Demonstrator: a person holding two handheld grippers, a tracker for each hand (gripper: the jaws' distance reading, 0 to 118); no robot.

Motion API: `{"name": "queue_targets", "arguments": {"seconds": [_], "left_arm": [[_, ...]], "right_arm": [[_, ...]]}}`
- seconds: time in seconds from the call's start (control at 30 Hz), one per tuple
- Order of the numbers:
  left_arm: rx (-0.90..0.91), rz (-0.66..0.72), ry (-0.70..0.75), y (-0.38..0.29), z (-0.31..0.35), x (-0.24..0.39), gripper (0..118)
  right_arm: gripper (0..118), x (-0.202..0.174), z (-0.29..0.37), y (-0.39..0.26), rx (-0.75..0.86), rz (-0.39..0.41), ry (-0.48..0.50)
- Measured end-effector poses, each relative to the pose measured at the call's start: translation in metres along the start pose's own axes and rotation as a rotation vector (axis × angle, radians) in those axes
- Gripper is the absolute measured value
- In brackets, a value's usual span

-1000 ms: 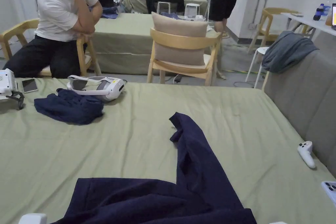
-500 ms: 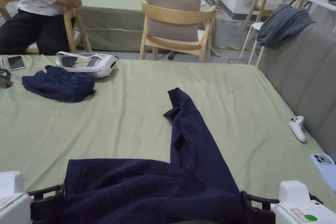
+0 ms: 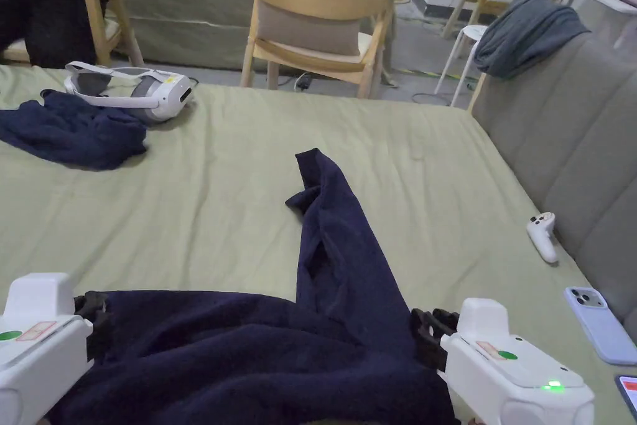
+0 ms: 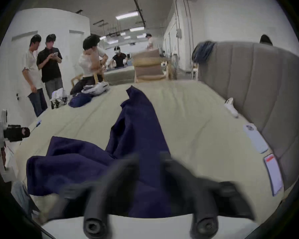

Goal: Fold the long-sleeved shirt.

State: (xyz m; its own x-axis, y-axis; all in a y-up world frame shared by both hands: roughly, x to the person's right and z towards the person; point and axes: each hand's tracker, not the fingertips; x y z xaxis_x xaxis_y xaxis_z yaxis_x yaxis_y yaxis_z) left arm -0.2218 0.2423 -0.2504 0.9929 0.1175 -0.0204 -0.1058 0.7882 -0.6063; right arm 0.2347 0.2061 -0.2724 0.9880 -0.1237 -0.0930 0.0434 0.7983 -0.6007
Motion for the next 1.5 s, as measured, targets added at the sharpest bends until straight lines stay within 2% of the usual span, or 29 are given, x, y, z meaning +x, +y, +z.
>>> {"name": "queue_targets", "arguments": {"seconds": [0.03, 0.07, 0.1, 0.13, 0.23, 0.27, 0.33, 0.37, 0.4, 0.43, 0.47, 0.5, 0.57, 0.63, 0.67, 0.7, 0.77, 0.8, 0.83, 0.87, 0.9, 0.97, 1.07, 1.2, 1.23, 1.4, 1.5], "left_arm": [[-0.010, -0.001, 0.010, -0.001, -0.012, -0.001, 3], [-0.027, -0.002, 0.010, 0.000, -0.020, -0.002, 3], [-0.038, 0.002, 0.008, 0.002, -0.027, -0.004, 3], [-0.049, 0.005, 0.011, 0.003, -0.034, -0.005, 3], [-0.085, 0.006, 0.027, 0.002, -0.058, -0.008, 3], [-0.099, 0.013, 0.033, 0.003, -0.066, -0.012, 3], [-0.130, 0.037, 0.039, 0.001, -0.083, -0.018, 6], [-0.154, 0.042, 0.040, 0.002, -0.089, -0.024, 20], [-0.173, 0.046, 0.034, 0.003, -0.096, -0.032, 59], [-0.188, 0.054, 0.037, 0.002, -0.104, -0.038, 91], [-0.226, 0.043, 0.037, 0.004, -0.112, -0.045, 111], [-0.262, 0.017, 0.036, 0.007, -0.123, -0.054, 106], [-0.222, 0.026, 0.055, 0.016, -0.139, -0.071, 106], [-0.303, 0.035, 0.057, 0.023, -0.160, -0.083, 106], [-0.328, 0.037, 0.062, 0.026, -0.172, -0.086, 103], [-0.369, 0.009, 0.030, 0.028, -0.177, -0.080, 82], [-0.431, 0.016, 0.009, 0.023, -0.196, -0.080, 59], [-0.472, 0.045, 0.022, 0.017, -0.205, -0.083, 33], [-0.462, 0.073, 0.002, 0.015, -0.200, -0.076, 17], [-0.417, 0.079, 0.027, 0.015, -0.188, -0.069, 16], [-0.370, 0.013, 0.014, 0.016, -0.181, -0.064, 14], [-0.345, -0.016, 0.009, 0.018, -0.157, -0.053, 13], [-0.246, 0.072, -0.043, 0.023, -0.123, -0.056, 12], [-0.115, 0.078, -0.062, 0.038, -0.068, -0.050, 12], [-0.082, 0.086, -0.068, 0.045, -0.055, -0.048, 12], [0.132, 0.120, -0.108, 0.097, 0.012, -0.045, 12], [0.236, 0.051, -0.098, 0.142, 0.052, -0.038, 12]], "right_arm": [[82, 0.003, -0.019, 0.006, -0.055, 0.005, -0.007], [117, 0.006, -0.044, 0.013, -0.127, 0.012, -0.023], [115, 0.011, -0.070, 0.012, -0.131, -0.008, 0.031], [114, 0.018, -0.100, 0.016, -0.169, 0.046, -0.029], [111, 0.038, -0.165, 0.016, -0.292, 0.012, -0.017], [102, 0.034, -0.160, 0.023, -0.294, 0.002, 0.005], [32, 0.042, -0.183, 0.012, -0.379, 0.027, -0.026], [29, 0.046, -0.186, 0.007, -0.382, 0.013, -0.015], [4, 0.039, -0.164, 0.019, -0.301, -0.011, -0.002], [0, 0.042, -0.161, 0.015, -0.296, -0.013, 0.024], [0, 0.044, -0.159, 0.010, -0.280, -0.009, 0.042], [0, 0.049, -0.157, 0.004, -0.285, -0.009, 0.014], [0, 0.044, -0.157, 0.012, -0.292, -0.020, 0.016], [0, 0.048, -0.157, 0.005, -0.297, -0.027, 0.013], [0, 0.042, -0.161, 0.014, -0.304, -0.029, 0.007], [0, 0.042, -0.160, 0.014, -0.303, -0.028, 0.007], [0, 0.047, -0.153, 0.010, -0.294, -0.028, 0.011], [0, 0.043, -0.153, 0.017, -0.290, -0.034, 0.015], [0, 0.044, -0.146, 0.017, -0.271, -0.050, 0.022], [0, 0.044, -0.135, 0.019, -0.245, -0.050, 0.029], [0, 0.044, -0.125, 0.022, -0.209, -0.029, 0.033], [0, 0.037, -0.114, 0.031, -0.164, 0.004, 0.039], [0, 0.032, -0.089, 0.044, -0.096, 0.009, 0.064], [0, 0.025, -0.050, 0.061, -0.002, 0.016, 0.077], [0, 0.024, -0.042, 0.066, 0.021, 0.003, 0.099], [0, 0.010, 0.011, 0.118, 0.170, 0.048, 0.122], [0, 0.001, 0.050, 0.169, 0.284, 0.077, 0.151]]}}
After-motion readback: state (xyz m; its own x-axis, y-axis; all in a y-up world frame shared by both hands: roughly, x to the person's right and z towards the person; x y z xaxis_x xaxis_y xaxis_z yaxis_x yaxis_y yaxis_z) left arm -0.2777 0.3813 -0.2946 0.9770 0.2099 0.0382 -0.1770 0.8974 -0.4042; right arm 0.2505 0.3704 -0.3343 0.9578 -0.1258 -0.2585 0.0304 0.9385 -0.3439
